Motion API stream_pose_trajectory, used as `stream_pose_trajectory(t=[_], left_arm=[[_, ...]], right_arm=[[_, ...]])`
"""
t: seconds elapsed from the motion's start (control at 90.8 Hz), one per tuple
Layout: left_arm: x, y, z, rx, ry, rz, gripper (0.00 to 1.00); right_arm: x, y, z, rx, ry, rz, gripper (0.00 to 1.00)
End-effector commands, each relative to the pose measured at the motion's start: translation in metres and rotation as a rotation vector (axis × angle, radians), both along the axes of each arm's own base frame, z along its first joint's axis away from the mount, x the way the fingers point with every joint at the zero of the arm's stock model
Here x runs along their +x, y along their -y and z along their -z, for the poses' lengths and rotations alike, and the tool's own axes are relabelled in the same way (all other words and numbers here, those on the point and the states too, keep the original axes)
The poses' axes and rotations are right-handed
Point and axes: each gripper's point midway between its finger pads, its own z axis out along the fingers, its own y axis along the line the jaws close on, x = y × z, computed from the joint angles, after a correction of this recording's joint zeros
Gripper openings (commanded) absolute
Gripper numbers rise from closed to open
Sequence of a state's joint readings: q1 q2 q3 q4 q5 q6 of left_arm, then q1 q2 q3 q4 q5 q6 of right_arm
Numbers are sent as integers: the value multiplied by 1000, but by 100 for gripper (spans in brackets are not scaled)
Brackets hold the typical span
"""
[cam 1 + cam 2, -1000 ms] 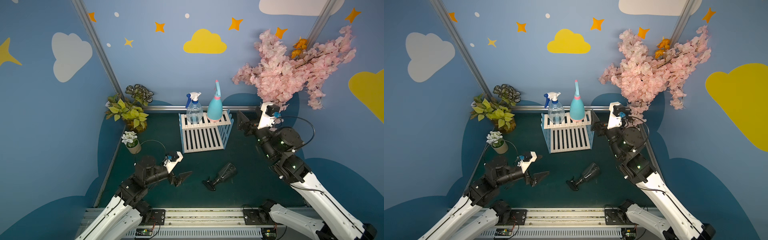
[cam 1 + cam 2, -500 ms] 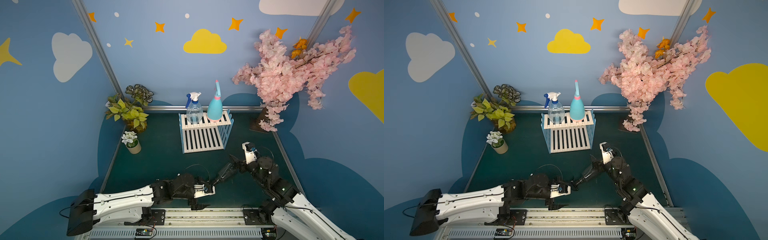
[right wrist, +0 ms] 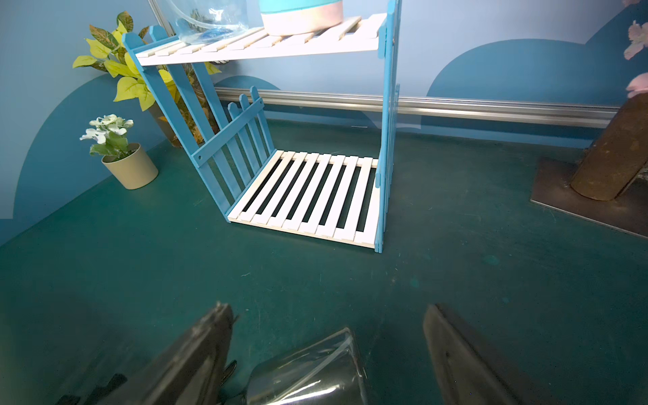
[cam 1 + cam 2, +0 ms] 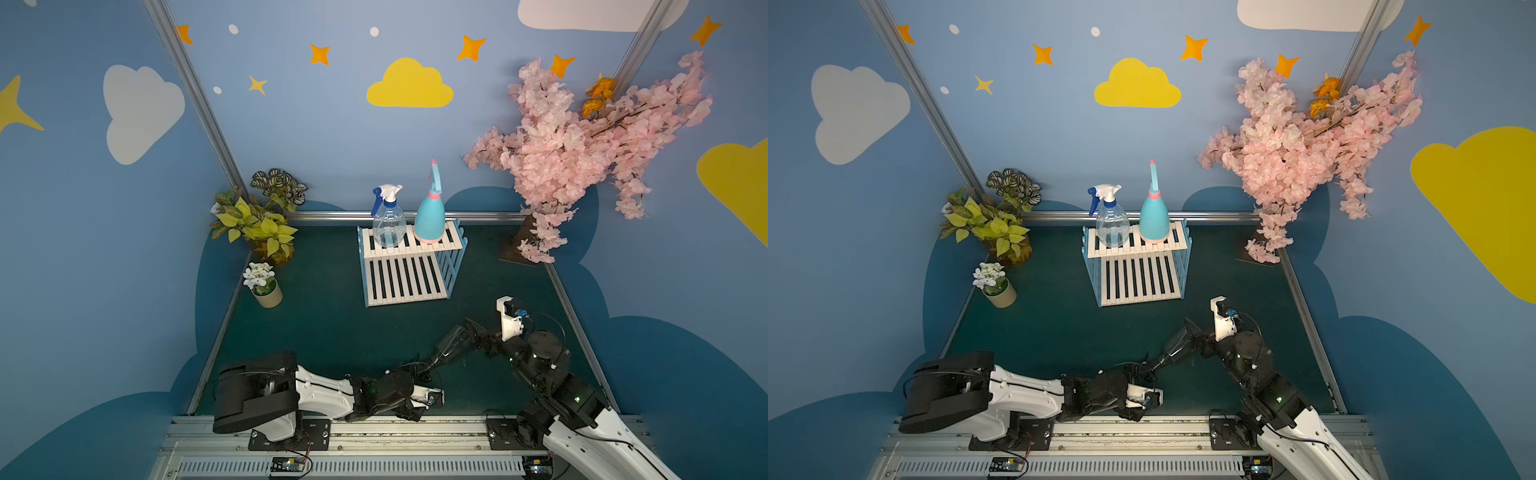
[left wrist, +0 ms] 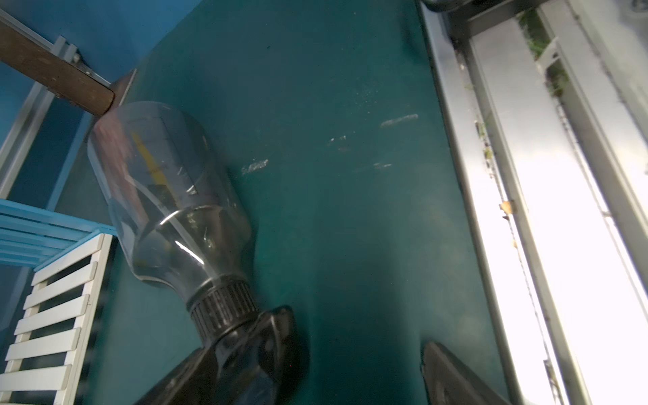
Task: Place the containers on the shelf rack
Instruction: 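Pick up a container from the center of the board.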
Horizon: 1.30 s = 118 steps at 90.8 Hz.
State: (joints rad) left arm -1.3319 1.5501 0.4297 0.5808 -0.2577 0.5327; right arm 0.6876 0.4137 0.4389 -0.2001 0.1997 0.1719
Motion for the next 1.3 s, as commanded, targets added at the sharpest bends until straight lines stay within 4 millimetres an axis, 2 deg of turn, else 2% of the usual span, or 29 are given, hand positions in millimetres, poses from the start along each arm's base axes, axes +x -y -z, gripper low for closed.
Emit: stream_pose_trajectory(t=[0.0,0.077,0.253,0.44,0.65,0.947,1.068,1.134,1.222,1.288], left_arm=[[15,11,-13,-62,117,-28,95],[22,10,-5,-39,162,-50,95],[40,13,-11,-61,291,-102,86],[44,11,-12,-68,343,-109,72],[44,6,-18,-82,376,-110,61],[42,3,-45,-160,489,-93,36],[44,4,-52,-168,511,-98,30],[46,4,-58,-174,521,-117,21],[49,2,-69,-189,520,-143,4],[48,1,-83,-217,501,-155,2]], right_arm=[[0,-6,0,-11,-17,-29,92],[1,-8,3,-24,-30,-37,92],[4,-15,8,-40,-60,-55,92],[5,-17,12,-52,-79,-65,92],[5,-16,13,-53,-82,-61,92],[6,-17,19,-64,-99,-61,92],[6,-17,19,-62,-100,-61,92],[6,-16,19,-62,-100,-59,92],[6,-17,16,-62,-93,-64,92],[6,-16,12,-63,-85,-67,92]])
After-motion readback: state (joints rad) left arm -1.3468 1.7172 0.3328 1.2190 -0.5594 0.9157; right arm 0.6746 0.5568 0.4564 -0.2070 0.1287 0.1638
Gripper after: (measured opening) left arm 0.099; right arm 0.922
